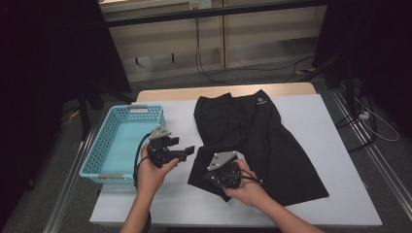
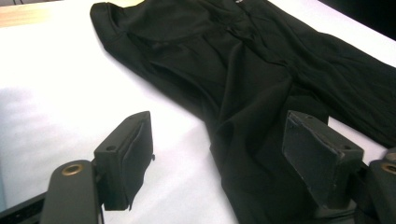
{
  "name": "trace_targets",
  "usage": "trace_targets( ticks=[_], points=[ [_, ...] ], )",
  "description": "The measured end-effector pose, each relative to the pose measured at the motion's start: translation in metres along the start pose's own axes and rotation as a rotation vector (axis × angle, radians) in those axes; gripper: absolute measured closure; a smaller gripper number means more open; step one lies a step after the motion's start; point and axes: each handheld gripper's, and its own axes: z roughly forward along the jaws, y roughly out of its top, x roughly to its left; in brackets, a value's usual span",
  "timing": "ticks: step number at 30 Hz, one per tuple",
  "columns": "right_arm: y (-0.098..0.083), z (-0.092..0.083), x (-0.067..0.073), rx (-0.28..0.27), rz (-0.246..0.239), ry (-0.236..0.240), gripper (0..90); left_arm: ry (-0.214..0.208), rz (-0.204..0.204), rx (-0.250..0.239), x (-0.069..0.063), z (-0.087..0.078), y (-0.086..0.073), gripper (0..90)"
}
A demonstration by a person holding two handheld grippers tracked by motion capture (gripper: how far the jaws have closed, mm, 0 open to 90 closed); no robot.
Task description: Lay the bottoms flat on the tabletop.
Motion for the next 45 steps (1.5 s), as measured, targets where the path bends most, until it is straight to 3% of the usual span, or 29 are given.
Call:
trace_targets(
  ticks=[2,6,11,13,15,19,24,27,28,30,32,35,38,41,45],
  points=[
    [-0.004,-0.012,-0.001,-0.002,-0.017,0.009,87.4,-0.002,-0.001,-0.003,0.000,0.000,0.001,24.7],
    [-0.017,-0.036,-0.012,0.009,-0.006,0.007,87.4,-0.003,-0.001,-0.009,0.002,0.000,0.003,24.7],
    [-0.025,-0.045,-0.022,0.022,0.002,-0.005,83.0,-0.010,0.001,-0.015,0.001,0.001,0.005,24.6],
    [-0.022,-0.043,-0.019,0.005,-0.021,-0.012,71.2,-0.009,0.001,-0.015,0.001,0.001,0.006,24.6],
    [-0.016,-0.040,-0.015,-0.013,-0.012,-0.030,58.8,-0.006,-0.006,-0.019,0.002,0.001,0.005,24.4],
    [-0.004,-0.027,-0.008,-0.057,0.001,-0.041,51.4,-0.007,-0.008,-0.015,0.001,0.000,0.003,24.2],
    [0.009,0.005,0.001,-0.038,-0.018,-0.040,47.3,0.000,-0.008,-0.006,0.002,-0.003,-0.001,24.1],
    [0.008,0.021,0.004,0.012,-0.029,-0.032,52.9,0.005,-0.010,-0.007,0.004,-0.005,-0.002,24.1],
    [0.007,0.022,0.004,0.001,-0.024,-0.028,56.5,0.007,-0.009,-0.006,0.004,-0.005,-0.002,24.0],
    [0.006,0.020,0.002,0.006,-0.026,-0.013,77.2,0.009,-0.016,-0.010,0.004,-0.005,-0.002,24.1],
    [0.005,0.017,0.001,0.021,-0.022,-0.003,88.4,0.009,-0.013,-0.004,0.004,-0.003,-0.002,24.0],
    [0.003,0.008,0.000,0.037,-0.037,0.040,89.4,0.002,-0.009,-0.003,0.002,-0.002,-0.002,24.0],
    [-0.002,-0.010,0.000,0.015,-0.037,0.051,89.5,-0.002,-0.009,0.001,0.002,0.002,-0.001,23.9],
    [-0.009,-0.030,-0.004,-0.007,-0.013,0.044,89.5,-0.011,-0.014,0.010,0.001,0.008,-0.002,23.5],
    [-0.023,-0.048,-0.020,-0.024,0.037,0.025,89.5,-0.019,-0.012,0.019,-0.002,0.018,0.000,23.3]
  ],
)
